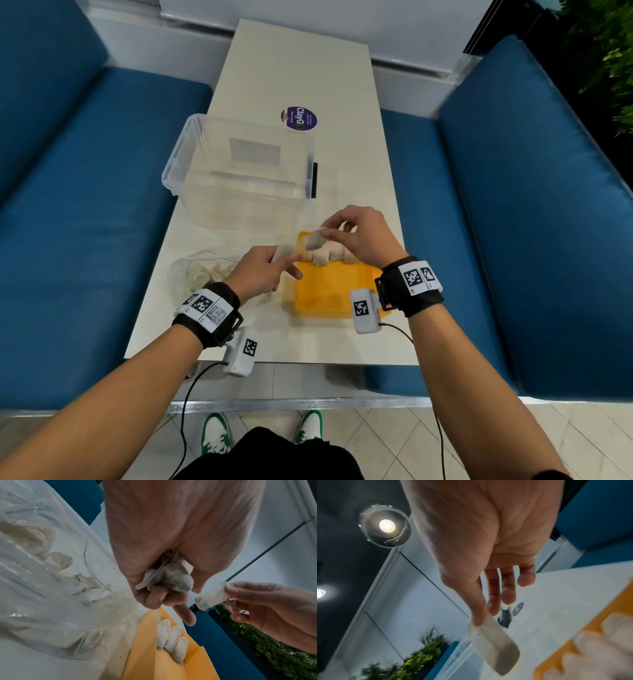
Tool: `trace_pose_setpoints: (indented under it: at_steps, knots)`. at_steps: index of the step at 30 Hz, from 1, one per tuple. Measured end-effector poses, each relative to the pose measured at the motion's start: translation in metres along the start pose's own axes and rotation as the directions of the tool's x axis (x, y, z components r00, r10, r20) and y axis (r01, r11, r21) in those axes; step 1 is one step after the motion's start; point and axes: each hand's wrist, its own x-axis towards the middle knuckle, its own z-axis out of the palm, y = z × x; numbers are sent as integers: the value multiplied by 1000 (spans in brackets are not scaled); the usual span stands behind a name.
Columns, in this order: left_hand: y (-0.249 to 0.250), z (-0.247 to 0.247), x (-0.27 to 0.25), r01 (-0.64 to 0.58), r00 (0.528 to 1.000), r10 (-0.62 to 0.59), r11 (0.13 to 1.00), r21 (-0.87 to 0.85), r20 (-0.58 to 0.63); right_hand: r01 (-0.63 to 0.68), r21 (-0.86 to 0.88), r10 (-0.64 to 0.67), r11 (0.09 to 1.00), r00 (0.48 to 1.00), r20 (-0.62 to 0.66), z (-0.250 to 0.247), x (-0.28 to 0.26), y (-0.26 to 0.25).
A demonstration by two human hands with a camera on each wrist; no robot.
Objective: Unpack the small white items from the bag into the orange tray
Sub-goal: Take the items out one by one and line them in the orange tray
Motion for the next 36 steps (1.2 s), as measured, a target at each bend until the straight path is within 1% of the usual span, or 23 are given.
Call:
trace_pose_setpoints:
  at_steps: [3,5,7,9,13,15,17,19,21,23,25,30,36]
  knots:
    - [-5,1,1,39,999,-40,999,-13,-8,-54,-106,53,993,998,-15,-20,-3,25]
    - [-7,1,1,61,998,-61,998,-12,-25,-115,-170,114,979,993,-16,-25,-4,47]
    - [-8,1,2,70,997,-70,997,-16,-43,-168,-230,170,959,985,-12,-23,-4,71]
    - [-8,1,2,78,995,-80,996,-42,-56,-204,-286,218,936,976,19,-18,-4,89]
    - [-6,0,2,78,994,-82,995,-57,-72,-236,-393,278,889,959,51,-6,-3,112]
    - [-5,-1,3,75,993,-80,996,-53,-84,-227,-472,285,852,957,53,-2,0,119]
    - [-5,-2,3,79,992,-84,995,-53,-94,-176,-585,246,792,969,41,2,3,122]
    - [-6,-3,4,86,991,-92,994,-61,-98,-143,-665,194,733,981,2,4,6,124]
    - [-6,-4,5,91,990,-98,993,-70,-99,-153,-714,180,683,983,-38,5,9,127]
    - [-5,-5,5,92,990,-99,993,-73,-99,-167,-736,186,656,981,-56,6,12,129]
    - [-5,-5,6,90,990,-97,993,-71,-98,-177,-736,188,653,980,-69,6,15,130]
    - [-6,-6,7,94,990,-101,993,-74,-96,-199,-720,182,665,978,-103,5,20,131]
    - [-9,-8,9,103,990,-109,992,-75,-89,-221,-680,191,699,974,-120,4,21,131]
